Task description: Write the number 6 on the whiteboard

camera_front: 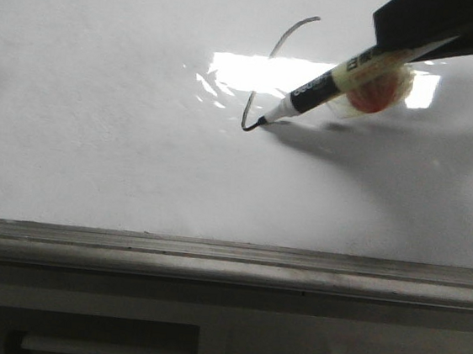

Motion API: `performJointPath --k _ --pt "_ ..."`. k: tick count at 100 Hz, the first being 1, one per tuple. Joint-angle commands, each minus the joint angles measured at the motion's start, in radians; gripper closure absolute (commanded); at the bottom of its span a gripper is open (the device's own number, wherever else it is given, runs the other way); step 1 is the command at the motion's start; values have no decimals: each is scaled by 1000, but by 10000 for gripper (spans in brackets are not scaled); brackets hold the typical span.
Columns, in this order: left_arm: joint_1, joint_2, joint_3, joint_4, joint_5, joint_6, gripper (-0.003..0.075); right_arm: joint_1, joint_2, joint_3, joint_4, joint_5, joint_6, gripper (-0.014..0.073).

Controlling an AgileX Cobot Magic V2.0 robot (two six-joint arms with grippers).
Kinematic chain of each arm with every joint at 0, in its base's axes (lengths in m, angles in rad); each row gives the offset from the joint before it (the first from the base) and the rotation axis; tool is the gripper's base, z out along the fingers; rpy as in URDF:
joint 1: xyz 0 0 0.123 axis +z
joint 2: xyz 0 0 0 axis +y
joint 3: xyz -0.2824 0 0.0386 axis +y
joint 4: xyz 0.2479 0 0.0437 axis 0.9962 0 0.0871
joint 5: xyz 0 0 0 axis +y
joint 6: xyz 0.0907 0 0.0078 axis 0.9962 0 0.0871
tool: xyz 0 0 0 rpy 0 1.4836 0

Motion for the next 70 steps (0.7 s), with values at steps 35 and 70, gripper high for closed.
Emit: performJointPath --k 35,70 --pt "0 -7 -27 -42 -25 -4 174 -32 -28 -57 73 -121 -93 643" --pt "0 -7 -27 -42 -19 -4 174 -30 44 -169 84 132 -98 643"
